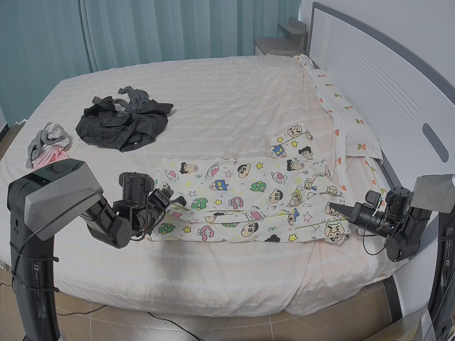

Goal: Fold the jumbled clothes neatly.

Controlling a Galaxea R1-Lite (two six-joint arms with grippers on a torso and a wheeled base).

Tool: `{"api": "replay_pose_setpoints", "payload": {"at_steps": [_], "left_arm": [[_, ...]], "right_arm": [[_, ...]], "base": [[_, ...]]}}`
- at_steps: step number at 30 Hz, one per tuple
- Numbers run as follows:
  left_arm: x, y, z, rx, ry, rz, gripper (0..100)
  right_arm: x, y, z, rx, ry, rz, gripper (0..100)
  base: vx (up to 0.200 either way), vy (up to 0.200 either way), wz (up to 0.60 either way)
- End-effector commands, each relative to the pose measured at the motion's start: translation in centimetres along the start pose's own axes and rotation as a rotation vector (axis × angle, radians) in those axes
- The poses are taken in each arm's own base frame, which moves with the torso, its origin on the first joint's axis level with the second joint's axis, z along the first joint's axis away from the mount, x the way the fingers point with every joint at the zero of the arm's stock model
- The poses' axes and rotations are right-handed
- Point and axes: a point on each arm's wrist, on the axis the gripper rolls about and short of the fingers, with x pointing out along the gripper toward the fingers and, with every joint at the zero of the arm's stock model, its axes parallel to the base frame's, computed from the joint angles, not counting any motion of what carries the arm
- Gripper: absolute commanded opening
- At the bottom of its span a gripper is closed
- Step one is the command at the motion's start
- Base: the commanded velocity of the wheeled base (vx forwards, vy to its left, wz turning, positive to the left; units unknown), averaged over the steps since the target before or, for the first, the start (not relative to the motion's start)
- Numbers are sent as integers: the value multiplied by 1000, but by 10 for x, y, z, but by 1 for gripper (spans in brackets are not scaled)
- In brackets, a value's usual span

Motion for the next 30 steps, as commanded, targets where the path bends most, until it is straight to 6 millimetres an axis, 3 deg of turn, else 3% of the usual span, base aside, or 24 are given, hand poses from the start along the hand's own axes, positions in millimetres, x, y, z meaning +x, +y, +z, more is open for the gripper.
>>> {"api": "replay_pose_setpoints", "payload": {"at_steps": [1,7,18,19,24,30], "left_arm": [[-1,-2,17,-25,-62,2,100],[-14,-8,38,-93,-124,-38,100],[-68,10,37,-86,-2,-35,100],[-71,16,38,-89,-1,-16,100],[-79,33,36,-100,31,24,100],[-87,54,23,-110,91,32,100]], "right_arm": [[2,-1,1,-4,-6,-1,0],[2,2,5,62,-40,-17,0],[5,-4,-2,93,-27,-27,0],[5,-4,-2,95,-26,-30,100],[5,-4,-2,99,-23,-32,100],[1,-11,10,86,-82,-73,100]], "base": [[0,0,0],[0,0,0],[0,0,0],[0,0,0],[0,0,0],[0,0,0]]}}
